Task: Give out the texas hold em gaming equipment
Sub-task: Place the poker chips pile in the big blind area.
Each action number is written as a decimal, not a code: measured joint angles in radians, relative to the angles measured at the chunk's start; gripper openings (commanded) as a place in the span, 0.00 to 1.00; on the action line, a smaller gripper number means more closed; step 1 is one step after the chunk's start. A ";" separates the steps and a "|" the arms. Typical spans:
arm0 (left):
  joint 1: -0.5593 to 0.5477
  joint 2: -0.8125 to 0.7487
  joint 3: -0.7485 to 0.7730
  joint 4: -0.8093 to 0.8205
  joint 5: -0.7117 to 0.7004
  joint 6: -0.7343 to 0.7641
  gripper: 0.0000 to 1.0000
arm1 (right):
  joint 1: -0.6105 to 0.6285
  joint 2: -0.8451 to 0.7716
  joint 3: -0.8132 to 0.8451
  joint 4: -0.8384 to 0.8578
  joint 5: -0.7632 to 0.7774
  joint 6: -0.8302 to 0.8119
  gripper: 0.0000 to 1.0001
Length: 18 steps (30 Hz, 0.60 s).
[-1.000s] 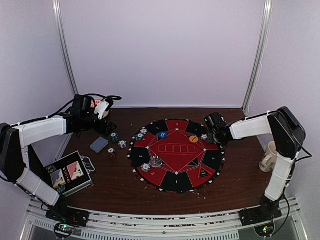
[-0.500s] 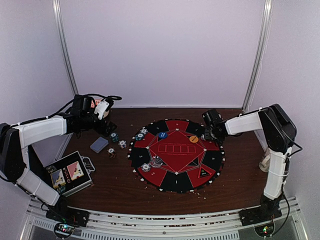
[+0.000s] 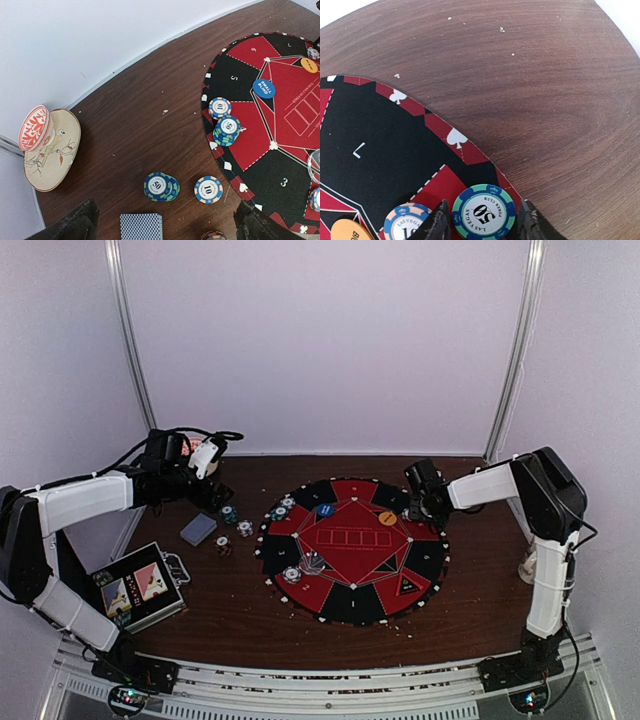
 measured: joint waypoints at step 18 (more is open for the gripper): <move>0.014 0.007 0.009 -0.014 0.003 0.002 0.98 | -0.006 -0.109 0.001 -0.045 -0.019 -0.002 0.77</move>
